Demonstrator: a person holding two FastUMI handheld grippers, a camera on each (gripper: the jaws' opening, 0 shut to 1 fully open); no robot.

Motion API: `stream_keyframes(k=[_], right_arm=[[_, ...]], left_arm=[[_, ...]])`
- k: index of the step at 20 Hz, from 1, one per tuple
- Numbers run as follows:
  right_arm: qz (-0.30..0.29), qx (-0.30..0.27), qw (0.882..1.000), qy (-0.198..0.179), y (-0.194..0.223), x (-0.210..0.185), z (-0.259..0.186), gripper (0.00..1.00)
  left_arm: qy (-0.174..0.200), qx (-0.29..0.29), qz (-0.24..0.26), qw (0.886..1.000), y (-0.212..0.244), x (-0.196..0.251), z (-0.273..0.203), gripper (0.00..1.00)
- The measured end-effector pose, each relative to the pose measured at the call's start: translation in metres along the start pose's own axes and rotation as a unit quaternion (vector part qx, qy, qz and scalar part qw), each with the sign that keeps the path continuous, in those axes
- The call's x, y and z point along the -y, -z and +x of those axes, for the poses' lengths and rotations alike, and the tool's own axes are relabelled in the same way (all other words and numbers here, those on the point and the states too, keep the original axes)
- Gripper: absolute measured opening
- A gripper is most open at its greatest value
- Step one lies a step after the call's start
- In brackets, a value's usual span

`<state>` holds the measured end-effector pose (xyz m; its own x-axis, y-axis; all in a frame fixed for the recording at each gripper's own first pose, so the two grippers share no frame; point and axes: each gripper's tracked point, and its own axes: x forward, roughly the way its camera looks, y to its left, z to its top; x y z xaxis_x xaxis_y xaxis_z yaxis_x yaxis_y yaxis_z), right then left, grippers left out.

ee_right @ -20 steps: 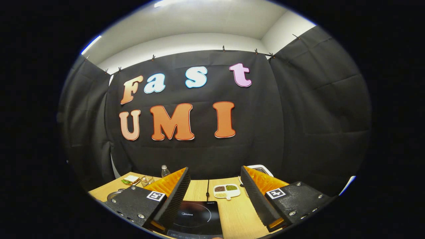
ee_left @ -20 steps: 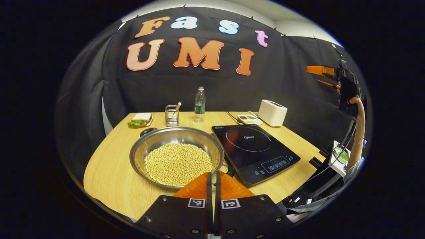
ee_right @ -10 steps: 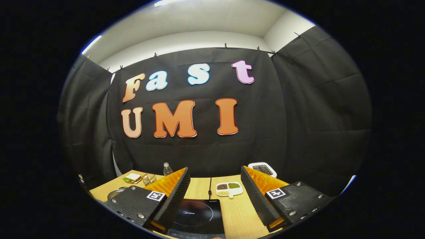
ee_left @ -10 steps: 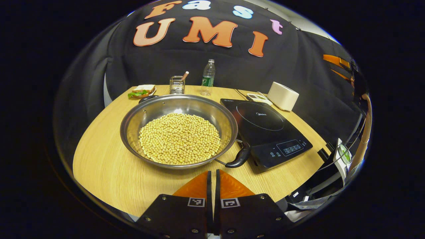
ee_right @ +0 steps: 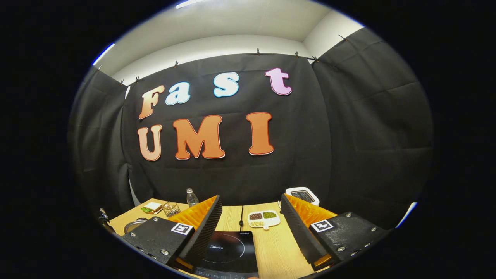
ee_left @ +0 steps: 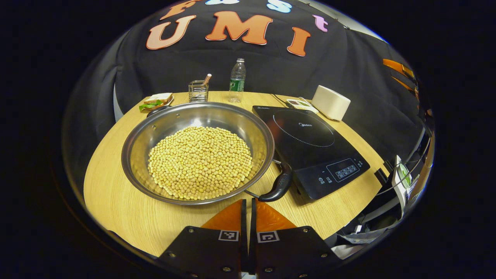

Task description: First push the handle of the pot to place it horizontally, then grasp the pot with both hands and set it on the induction cooktop.

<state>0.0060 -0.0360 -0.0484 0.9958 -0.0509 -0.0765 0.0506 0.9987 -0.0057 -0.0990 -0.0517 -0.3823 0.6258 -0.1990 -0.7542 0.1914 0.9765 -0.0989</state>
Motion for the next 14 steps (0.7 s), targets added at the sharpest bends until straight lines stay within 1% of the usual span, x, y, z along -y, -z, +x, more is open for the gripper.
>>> stream_keyframes(k=[3, 6, 11, 14], right_arm=[[0.002, 0.005, 1.0, 0.008, -0.002, 0.009, -0.001, 0.95], [0.002, 0.007, 1.0, 0.011, -0.002, 0.014, -0.005, 0.95], [0.005, 0.01, 1.0, 0.011, -0.002, 0.019, -0.012, 0.95], [0.003, 0.011, 1.0, 0.011, -0.002, 0.021, -0.014, 0.95]], left_arm=[[0.004, 0.001, 0.005, 1.0, -0.008, 0.006, 0.008, 0.02], [-0.008, 0.011, 0.013, 1.0, -0.02, 0.006, 0.017, 0.02], [-0.002, 0.007, -0.003, 1.0, -0.022, 0.014, 0.032, 0.02], [0.009, 0.01, -0.027, 1.0, -0.028, 0.019, 0.037, 0.02]])
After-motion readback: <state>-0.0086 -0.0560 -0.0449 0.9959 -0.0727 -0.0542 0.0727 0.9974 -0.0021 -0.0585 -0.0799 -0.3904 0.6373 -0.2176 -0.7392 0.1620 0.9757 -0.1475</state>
